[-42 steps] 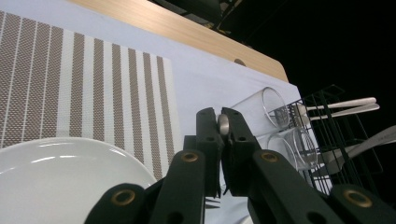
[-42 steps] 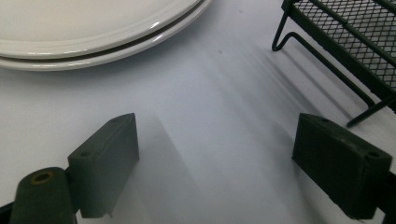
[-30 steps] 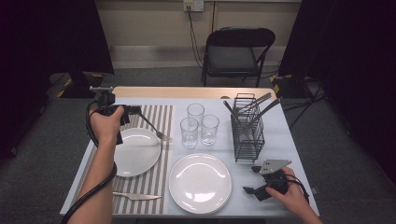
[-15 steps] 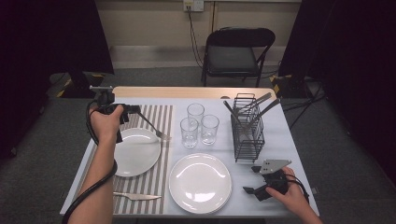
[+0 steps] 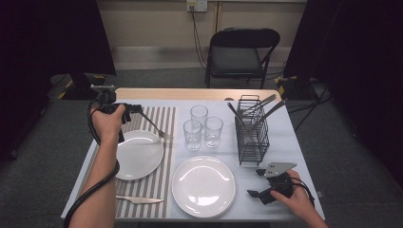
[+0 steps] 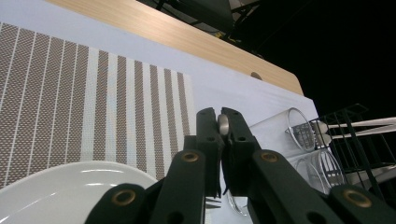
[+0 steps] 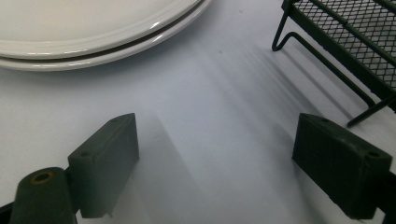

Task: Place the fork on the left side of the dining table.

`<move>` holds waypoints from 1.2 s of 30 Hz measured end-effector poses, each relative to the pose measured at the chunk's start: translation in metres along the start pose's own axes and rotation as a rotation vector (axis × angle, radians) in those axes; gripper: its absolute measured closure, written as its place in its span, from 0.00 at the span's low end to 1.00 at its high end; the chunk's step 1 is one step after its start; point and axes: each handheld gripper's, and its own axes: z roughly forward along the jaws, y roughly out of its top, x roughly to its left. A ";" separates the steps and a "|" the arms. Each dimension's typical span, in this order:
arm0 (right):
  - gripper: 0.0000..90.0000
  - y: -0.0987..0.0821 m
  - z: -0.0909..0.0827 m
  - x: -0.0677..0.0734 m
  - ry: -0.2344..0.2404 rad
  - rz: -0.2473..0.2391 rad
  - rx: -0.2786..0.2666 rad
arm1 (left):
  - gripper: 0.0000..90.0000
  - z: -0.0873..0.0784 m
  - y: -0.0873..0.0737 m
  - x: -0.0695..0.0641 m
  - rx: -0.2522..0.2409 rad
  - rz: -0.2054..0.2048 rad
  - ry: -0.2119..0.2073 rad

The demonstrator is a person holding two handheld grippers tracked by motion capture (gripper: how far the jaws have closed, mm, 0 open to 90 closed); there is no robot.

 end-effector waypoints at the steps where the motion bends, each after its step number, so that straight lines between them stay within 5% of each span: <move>1: 0.15 0.000 0.000 0.000 0.000 0.000 0.000 | 0.97 0.001 0.000 0.000 0.000 0.001 0.000; 36: 0.15 0.000 0.000 0.000 0.001 0.000 -0.001 | 0.97 0.019 0.003 0.009 -0.018 -0.008 0.039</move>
